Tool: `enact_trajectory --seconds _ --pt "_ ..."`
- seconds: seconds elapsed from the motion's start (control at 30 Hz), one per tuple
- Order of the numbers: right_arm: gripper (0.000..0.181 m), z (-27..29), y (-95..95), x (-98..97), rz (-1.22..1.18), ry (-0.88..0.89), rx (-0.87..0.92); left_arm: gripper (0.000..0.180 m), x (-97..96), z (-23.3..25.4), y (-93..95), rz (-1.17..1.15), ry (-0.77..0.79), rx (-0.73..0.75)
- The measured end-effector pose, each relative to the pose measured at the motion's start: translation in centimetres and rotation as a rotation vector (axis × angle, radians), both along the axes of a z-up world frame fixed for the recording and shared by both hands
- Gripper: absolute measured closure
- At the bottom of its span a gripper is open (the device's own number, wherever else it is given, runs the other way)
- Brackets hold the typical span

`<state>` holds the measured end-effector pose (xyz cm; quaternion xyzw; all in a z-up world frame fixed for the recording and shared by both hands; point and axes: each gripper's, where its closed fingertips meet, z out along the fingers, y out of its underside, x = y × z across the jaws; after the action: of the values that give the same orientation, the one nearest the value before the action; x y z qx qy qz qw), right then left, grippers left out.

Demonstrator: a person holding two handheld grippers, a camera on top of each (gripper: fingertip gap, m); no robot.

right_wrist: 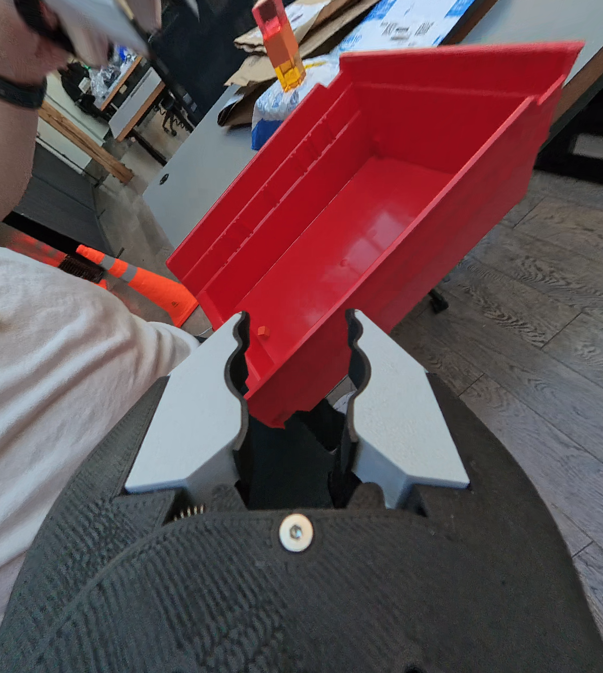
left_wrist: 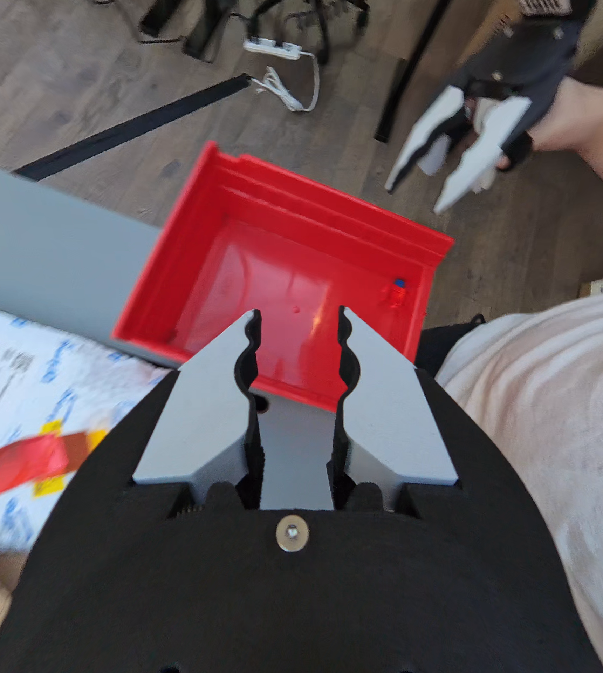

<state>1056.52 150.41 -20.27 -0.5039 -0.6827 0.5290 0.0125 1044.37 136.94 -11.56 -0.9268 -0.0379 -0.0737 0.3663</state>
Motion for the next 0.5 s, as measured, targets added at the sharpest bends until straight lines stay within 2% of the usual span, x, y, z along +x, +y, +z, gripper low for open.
enact_trajectory --seconds 0.17,0.27,0.4,0.5 --pt "0.129 1.6 1.8 -0.2 -0.076 0.08 0.01 0.144 11.4 -9.7 6.2 -0.364 0.144 -0.1" --pt "0.129 1.8 2.0 0.5 -0.079 0.073 0.016 0.123 14.2 -14.9 8.1 -0.493 0.149 -0.217" --pt "0.129 1.8 2.2 2.0 -0.101 0.075 0.021 0.127 15.2 -18.4 8.2 -0.582 0.168 -0.358" --pt "0.13 1.6 2.3 3.1 -0.125 0.071 0.003 0.134 15.4 -18.8 8.3 -0.593 0.144 -0.384"
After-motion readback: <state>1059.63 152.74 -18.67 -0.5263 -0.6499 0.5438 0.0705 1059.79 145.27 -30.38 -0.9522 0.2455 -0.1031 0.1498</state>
